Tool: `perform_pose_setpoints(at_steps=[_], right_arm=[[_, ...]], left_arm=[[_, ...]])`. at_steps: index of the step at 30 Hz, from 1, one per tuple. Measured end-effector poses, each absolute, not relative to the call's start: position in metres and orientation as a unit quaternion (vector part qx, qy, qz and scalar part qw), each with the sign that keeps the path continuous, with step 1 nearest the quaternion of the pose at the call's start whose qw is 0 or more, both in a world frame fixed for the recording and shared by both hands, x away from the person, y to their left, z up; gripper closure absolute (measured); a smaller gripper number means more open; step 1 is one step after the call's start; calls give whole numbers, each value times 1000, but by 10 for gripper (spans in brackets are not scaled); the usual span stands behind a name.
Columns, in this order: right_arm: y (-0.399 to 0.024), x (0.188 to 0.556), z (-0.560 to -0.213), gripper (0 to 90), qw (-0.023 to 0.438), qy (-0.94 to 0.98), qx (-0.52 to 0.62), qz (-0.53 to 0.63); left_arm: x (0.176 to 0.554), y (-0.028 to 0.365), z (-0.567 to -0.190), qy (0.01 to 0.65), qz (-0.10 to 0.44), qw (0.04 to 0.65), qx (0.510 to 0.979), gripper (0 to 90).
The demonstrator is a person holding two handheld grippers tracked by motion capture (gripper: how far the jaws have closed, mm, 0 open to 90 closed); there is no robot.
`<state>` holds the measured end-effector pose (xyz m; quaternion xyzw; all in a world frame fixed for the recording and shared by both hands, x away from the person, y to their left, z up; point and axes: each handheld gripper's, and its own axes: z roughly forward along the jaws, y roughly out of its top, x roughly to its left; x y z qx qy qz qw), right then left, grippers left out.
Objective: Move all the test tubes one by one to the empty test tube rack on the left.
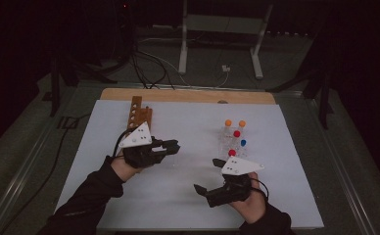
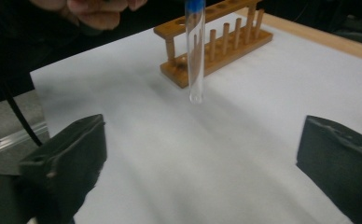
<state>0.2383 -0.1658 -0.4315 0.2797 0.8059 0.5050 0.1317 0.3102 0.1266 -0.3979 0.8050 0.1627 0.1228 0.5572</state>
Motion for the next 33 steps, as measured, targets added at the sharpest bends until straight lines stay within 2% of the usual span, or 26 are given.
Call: perform_pose_setpoints(at_steps=[23,33], right_arm=[[-174,237,-425,0,129,792,283,526],[-173,236,-426,0,124,791,281,529]], left_arm=[[366,182,-361,254,216,553,763,773],[397,199,-357,292,237,539,754,773]])
